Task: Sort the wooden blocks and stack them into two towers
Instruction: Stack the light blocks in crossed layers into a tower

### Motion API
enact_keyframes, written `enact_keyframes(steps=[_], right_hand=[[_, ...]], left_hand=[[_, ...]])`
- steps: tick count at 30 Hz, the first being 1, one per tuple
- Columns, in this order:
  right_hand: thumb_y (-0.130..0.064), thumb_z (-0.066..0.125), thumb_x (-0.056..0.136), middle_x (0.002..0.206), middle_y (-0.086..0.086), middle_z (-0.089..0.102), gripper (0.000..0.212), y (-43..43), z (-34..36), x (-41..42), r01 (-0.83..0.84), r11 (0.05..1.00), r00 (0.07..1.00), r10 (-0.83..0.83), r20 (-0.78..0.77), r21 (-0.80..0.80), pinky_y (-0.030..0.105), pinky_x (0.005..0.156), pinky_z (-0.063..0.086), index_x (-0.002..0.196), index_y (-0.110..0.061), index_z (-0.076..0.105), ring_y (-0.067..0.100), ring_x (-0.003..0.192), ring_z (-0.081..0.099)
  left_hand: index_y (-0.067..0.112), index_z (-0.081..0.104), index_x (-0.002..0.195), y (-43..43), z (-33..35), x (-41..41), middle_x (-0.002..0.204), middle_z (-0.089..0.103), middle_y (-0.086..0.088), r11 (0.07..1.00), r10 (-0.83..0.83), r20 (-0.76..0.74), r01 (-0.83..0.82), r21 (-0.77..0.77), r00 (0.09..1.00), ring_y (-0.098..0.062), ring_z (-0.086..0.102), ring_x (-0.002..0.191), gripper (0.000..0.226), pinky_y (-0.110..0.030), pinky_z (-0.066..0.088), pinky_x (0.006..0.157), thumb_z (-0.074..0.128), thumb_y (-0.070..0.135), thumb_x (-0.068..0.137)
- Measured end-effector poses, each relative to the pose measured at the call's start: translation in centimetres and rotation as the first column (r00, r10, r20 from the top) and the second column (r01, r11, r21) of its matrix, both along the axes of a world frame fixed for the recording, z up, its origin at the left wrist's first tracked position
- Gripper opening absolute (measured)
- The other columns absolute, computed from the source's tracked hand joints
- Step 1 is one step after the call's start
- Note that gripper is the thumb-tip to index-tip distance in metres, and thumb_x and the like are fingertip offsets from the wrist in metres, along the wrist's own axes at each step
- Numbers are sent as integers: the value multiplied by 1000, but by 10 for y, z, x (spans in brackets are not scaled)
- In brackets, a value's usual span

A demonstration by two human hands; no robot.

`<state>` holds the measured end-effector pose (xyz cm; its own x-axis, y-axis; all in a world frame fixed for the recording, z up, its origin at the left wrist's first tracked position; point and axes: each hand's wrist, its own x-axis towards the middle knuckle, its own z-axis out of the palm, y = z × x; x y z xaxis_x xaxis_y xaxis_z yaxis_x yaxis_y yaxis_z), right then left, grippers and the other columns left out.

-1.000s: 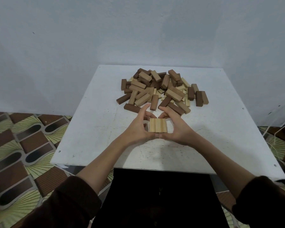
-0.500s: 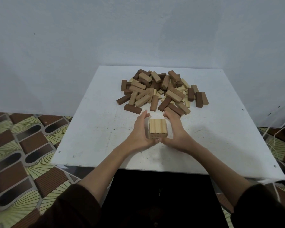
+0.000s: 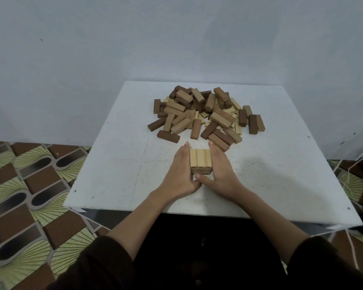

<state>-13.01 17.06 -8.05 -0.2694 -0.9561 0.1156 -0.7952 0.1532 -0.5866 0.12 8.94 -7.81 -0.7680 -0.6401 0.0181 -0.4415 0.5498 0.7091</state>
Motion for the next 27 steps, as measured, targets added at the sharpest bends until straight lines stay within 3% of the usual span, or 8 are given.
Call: enact_keyframes(steps=[7, 10, 14, 18, 21, 22, 25, 27], right_hand=[[-67, 34, 72, 157, 5, 11, 102, -1, -3, -1, -2, 1000, 1000, 3, -11, 26, 40, 116, 16, 150, -9, 2, 21, 143, 12], [-67, 35, 72, 156, 7, 14, 103, -1, -3, -1, 5, 1000, 1000, -5, -9, 18, 42, 116, 17, 150, -7, 4, 22, 142, 14], [-68, 44, 72, 157, 5, 8, 107, -1, -2, -2, -18, 1000, 1000, 18, 18, 21, 35, 117, 11, 150, -9, 1, 19, 143, 9], [-53, 59, 68, 157, -2, -1, 110, 7, 12, -13, -109, 991, 980, 95, 176, 76, 29, 113, 6, 150, -13, -3, 10, 141, 2], [-33, 57, 61, 146, -6, 17, 94, 14, 25, -28, -47, 999, 958, 48, 282, -11, 31, 108, 17, 145, -21, 16, 3, 129, 15], [-29, 55, 61, 142, -3, 23, 90, 14, 28, -33, 14, 998, 956, 3, 294, -55, 31, 106, 20, 143, -16, 23, 6, 127, 20], [-10, 56, 77, 124, 15, 47, 52, -2, 33, -53, 157, 968, 970, -113, 214, -198, 43, 103, 38, 127, 0, 47, 29, 118, 44], [5, 54, 85, 110, 11, 53, 27, -21, 40, -63, 201, 965, 961, -161, 223, -171, 34, 99, 43, 111, -2, 59, 28, 107, 52]], left_hand=[[7, -4, 149, -1, 0, 0, 157, 6, -7, 1000, -7, 4, 7, 6, 1000, -21, 5, 145, 101, -44, 18, 117, 66, 29, 81], [7, -2, 150, -1, 0, 0, 156, 9, -6, 1000, -12, 10, 12, 7, 1000, -21, 7, 144, 101, -44, 20, 117, 63, 35, 78], [6, 4, 149, -5, -2, 1, 154, 13, -9, 999, -6, 26, 5, 39, 1000, -25, 11, 143, 99, -45, 21, 116, 66, 35, 77], [13, -4, 150, -11, 6, 12, 156, 4, 0, 985, -72, 24, 67, 161, 997, -15, 3, 143, 103, -29, 14, 113, 69, 14, 79], [21, 11, 149, -22, 12, 26, 153, 13, 7, 957, -22, -45, 34, 288, 999, -9, 13, 139, 92, -24, 18, 108, 65, 2, 78], [20, 20, 147, -27, 15, 30, 151, 20, 5, 957, 27, -87, 0, 289, 996, -9, 19, 137, 84, -24, 20, 108, 63, -2, 78], [13, 44, 133, -49, 23, 26, 135, 44, -2, 989, 96, -183, -72, 129, 978, -11, 38, 126, 62, -25, 31, 105, 51, -11, 76], [11, 54, 123, -61, 31, 12, 122, 53, -4, 997, 67, -168, -71, -16, 983, -12, 45, 114, 49, -15, 33, 95, 48, -11, 80]])
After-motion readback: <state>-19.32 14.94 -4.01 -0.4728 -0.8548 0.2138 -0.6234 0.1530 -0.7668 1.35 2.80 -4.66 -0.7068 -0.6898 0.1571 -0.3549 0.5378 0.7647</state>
